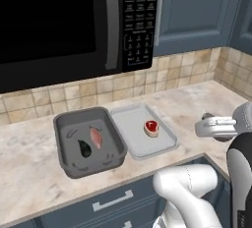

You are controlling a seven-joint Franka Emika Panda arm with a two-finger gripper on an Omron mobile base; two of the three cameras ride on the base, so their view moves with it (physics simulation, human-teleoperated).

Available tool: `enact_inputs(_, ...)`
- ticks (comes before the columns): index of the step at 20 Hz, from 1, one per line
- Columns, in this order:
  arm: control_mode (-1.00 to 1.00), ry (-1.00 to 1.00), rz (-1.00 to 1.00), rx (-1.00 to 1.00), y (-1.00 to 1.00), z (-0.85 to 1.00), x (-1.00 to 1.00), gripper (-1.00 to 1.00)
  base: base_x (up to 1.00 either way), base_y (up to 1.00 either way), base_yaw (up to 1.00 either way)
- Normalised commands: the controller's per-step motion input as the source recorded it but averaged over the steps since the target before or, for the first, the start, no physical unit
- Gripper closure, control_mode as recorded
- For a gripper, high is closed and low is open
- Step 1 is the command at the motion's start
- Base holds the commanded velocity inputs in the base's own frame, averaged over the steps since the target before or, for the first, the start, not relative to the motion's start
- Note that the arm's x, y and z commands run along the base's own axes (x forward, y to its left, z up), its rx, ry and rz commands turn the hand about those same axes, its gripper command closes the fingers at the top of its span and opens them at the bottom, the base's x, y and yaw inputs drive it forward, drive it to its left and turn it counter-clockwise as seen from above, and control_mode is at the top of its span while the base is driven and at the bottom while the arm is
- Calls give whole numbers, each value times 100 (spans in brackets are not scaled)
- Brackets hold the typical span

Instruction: Place one eggplant and one steak in each tupperware on the nearby counter, to pack two identical lunches.

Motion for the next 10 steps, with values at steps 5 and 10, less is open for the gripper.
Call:
enact_inputs(5, 100, 0, 0, 0, 0, 0, 0, 100, 69, -14, 5)
enact_inputs(10, -100, 9, 9, 3, -5, -32, 52, 100, 0, 0, 0)
